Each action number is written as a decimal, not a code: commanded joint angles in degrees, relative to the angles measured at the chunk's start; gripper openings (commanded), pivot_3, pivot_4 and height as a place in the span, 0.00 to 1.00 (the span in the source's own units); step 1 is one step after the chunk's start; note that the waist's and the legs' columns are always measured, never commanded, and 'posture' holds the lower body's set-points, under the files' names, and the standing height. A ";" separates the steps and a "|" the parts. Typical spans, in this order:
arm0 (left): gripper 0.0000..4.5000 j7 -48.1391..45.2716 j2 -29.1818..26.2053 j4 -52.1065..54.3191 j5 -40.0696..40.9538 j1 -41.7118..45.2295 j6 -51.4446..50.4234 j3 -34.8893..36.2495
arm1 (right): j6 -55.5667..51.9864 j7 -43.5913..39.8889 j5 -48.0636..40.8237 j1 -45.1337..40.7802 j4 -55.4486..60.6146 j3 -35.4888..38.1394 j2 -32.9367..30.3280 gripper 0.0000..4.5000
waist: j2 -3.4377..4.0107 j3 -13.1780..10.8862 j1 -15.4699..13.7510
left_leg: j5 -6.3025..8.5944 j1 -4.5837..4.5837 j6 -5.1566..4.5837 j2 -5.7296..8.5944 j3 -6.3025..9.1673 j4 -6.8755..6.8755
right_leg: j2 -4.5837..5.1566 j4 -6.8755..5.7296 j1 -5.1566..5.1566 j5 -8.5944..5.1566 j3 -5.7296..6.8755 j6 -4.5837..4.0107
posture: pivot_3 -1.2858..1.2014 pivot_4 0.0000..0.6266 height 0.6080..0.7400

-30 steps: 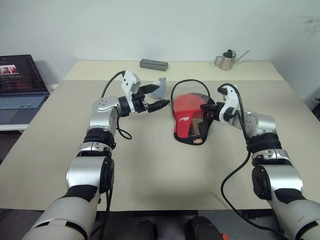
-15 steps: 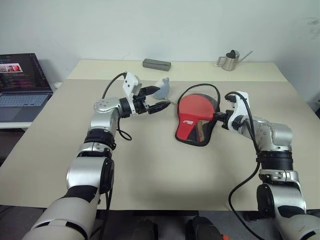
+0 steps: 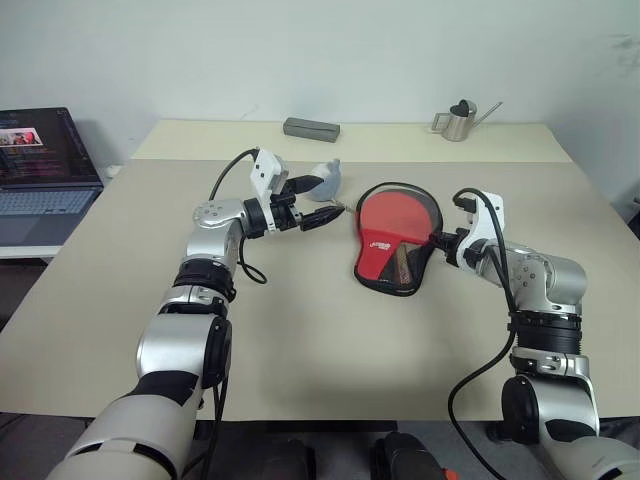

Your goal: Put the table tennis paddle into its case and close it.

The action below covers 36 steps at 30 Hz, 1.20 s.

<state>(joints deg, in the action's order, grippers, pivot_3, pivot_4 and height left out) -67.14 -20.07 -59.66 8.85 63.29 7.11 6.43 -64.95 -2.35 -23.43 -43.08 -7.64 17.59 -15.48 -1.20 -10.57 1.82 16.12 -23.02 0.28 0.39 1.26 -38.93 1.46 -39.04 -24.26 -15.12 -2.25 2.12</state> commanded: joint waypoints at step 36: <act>1.00 -11.57 -4.42 13.52 4.05 -4.55 -8.39 -2.16 | -1.72 -5.29 -5.50 -2.73 -9.21 7.34 1.57 0.99 | 0.03 0.02 0.23 | 0.00 0.13 -0.01 -0.04 -0.04 0.00 | -0.07 -0.05 0.09 0.00 -0.07 -0.01 | 0.52 0.24 1.00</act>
<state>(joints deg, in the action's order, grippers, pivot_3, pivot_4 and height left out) -78.15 -23.57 -49.17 11.61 57.96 -1.08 4.22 -67.13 -7.47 -28.35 -45.15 -16.17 24.67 -13.77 -1.18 -10.56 2.05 16.12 -22.88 0.27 0.35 1.22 -38.94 1.39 -39.10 -24.17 -15.11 -2.32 2.10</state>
